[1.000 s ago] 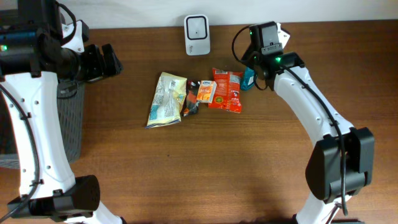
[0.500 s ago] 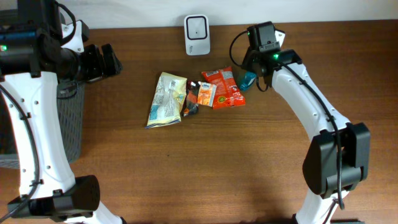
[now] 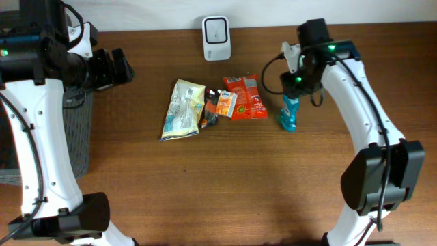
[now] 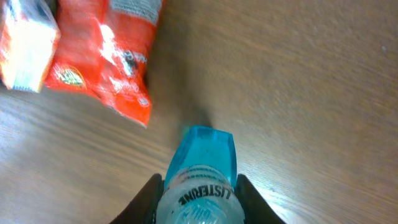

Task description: Scan the item barcode

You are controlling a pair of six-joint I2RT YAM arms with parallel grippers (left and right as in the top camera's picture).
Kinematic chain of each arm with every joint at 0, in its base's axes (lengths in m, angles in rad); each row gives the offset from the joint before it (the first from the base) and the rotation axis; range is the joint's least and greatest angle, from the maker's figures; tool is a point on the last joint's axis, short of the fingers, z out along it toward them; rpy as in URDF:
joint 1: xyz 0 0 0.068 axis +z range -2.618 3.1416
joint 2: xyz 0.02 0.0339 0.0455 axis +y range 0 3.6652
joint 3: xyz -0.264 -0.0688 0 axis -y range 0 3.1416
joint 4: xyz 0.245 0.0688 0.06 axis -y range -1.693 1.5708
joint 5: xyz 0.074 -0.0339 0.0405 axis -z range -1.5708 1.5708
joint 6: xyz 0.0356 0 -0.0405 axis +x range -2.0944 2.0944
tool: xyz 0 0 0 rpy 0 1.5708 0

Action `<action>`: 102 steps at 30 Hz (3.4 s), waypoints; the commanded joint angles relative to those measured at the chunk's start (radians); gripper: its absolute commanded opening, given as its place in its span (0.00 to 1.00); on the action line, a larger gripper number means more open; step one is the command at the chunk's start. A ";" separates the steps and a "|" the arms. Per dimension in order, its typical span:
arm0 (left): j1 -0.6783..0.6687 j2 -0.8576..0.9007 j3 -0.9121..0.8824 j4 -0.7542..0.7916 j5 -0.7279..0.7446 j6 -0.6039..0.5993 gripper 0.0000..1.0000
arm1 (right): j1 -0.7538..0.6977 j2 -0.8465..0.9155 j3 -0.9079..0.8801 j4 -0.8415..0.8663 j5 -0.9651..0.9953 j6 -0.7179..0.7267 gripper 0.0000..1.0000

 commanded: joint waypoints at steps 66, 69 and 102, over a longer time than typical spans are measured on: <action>0.000 -0.010 0.006 -0.002 0.000 -0.009 0.99 | 0.225 0.064 0.141 -0.087 0.381 1.086 0.79; 0.000 -0.010 0.006 -0.002 0.000 -0.009 0.99 | 0.206 0.064 0.092 -0.046 0.384 1.086 0.77; 0.000 -0.010 0.006 -0.002 0.000 -0.009 0.99 | 0.185 0.062 0.080 0.037 0.402 0.971 0.43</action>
